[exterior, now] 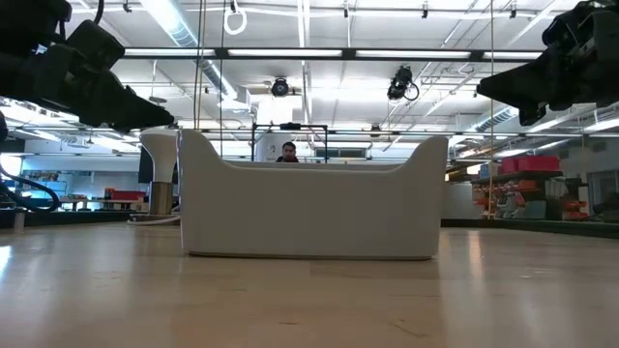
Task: Pick & Place USB Port
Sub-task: Return to Home Position
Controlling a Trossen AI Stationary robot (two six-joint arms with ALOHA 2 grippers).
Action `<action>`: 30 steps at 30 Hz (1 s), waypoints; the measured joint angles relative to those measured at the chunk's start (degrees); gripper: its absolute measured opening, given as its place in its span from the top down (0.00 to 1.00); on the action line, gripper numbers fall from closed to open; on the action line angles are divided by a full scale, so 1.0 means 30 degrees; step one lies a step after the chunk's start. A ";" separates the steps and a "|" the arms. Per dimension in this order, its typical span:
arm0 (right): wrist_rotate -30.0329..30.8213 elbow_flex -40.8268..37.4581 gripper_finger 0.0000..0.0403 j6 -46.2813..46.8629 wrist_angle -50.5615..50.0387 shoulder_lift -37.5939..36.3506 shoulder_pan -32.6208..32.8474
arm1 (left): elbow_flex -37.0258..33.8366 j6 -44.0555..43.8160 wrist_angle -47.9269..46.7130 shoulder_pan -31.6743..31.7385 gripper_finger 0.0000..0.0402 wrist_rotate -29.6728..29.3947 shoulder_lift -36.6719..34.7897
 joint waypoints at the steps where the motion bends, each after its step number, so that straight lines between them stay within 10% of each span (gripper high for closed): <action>1: 0.0000 0.0000 0.85 0.0000 0.0000 0.0000 0.0000 | 0.0000 0.0002 0.0000 0.0003 0.71 0.0000 0.0000; 30: -0.0015 0.0036 0.85 -0.0051 0.0488 -0.5049 -0.2604 | -0.0536 -0.0004 -0.0077 0.3024 0.71 -0.0026 -0.7078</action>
